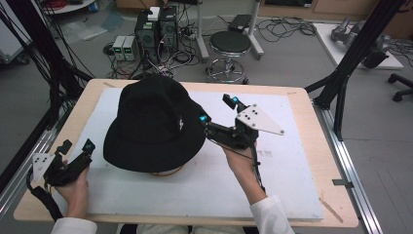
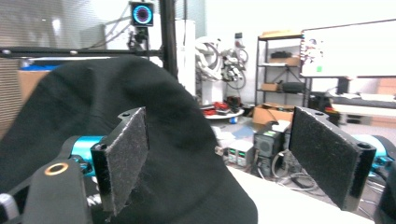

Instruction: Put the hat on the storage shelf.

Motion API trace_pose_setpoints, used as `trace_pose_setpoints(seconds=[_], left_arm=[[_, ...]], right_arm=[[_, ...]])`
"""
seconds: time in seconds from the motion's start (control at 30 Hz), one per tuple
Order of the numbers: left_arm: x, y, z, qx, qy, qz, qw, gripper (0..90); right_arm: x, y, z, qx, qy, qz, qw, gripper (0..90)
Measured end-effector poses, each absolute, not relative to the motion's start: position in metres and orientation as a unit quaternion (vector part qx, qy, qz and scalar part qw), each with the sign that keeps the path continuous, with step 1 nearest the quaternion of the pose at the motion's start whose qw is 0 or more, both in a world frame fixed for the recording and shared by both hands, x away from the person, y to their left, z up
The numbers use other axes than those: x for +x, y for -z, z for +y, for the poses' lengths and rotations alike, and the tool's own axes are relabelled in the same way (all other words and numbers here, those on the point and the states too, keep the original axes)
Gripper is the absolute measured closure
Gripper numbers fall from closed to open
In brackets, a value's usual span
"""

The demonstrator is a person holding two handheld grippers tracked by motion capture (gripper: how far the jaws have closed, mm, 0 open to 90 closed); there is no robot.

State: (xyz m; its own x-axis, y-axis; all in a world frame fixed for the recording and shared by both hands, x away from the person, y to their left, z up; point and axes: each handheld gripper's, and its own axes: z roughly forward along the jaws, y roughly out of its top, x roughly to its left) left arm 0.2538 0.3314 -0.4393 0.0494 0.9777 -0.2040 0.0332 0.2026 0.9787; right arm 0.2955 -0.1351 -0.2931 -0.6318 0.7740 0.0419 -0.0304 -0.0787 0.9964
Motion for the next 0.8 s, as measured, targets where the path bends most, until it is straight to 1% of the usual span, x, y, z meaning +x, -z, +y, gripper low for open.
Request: trace_pose_setpoints(seconds=[0.33,0.47,0.53,0.63,0.8], left_arm=[[0.256,0.439,0.33,0.465,-0.426,0.542,0.555,23.9],[0.256,0.439,0.329,0.468,-0.426,0.541,0.554,23.9],[0.257,0.439,0.328,0.467,-0.425,0.541,0.556,23.9],[0.257,0.439,0.328,0.47,-0.425,0.54,0.554,23.9],[0.258,0.439,0.327,0.469,-0.425,0.539,0.555,23.9]], right_arm=[[0.292,0.309,-0.181,0.353,-0.649,0.591,0.325,17.6],[0.291,0.321,-0.198,0.37,-0.641,0.585,0.331,17.4],[0.291,0.326,-0.205,0.387,-0.632,0.587,0.327,15.2],[0.288,0.335,-0.214,0.388,-0.633,0.579,0.336,15.2],[0.286,0.349,-0.228,0.406,-0.626,0.573,0.338,15.3]])
